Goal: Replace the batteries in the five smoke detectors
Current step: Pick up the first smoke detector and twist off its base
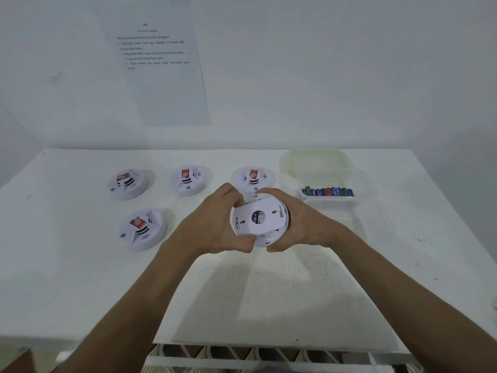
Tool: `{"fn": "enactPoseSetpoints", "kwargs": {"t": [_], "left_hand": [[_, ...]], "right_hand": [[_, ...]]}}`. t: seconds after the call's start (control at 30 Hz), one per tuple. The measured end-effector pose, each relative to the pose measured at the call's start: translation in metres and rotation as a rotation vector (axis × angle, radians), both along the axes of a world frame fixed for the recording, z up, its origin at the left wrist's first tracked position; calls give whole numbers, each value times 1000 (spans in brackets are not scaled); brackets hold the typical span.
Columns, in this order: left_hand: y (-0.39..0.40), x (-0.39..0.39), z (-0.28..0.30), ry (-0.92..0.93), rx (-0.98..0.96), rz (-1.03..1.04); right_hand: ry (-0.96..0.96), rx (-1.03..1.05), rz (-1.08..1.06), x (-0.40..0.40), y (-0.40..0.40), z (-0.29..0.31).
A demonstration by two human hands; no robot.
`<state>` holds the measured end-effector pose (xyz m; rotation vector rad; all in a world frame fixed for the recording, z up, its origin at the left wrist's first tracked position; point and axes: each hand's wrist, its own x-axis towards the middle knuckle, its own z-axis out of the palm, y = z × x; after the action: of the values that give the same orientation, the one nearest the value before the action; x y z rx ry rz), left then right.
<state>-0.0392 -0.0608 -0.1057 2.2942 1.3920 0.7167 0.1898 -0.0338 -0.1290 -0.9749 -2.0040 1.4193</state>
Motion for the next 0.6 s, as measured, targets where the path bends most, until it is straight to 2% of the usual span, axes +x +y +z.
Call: {"fn": "enactPoseSetpoints", "kwargs": {"t": [0.17,0.33,0.4,0.5,0.6], "left_hand": [[1,-17,-18,-207,-9,75],[-1,-45,-48,-308,-15,307],[-3,-53,-62,-247,-64,360],[-6,-54,-77,-91,-161,315],[-5,-51,-87,9,-144,270]], "right_hand": [[37,-56,-32,8,-2,1],[5,-45,-105,17,-5,2],[5,-46,-122,20,-5,3],[12,-52,-126,20,-5,5],[14,-63,-110,15,-6,5]]}}
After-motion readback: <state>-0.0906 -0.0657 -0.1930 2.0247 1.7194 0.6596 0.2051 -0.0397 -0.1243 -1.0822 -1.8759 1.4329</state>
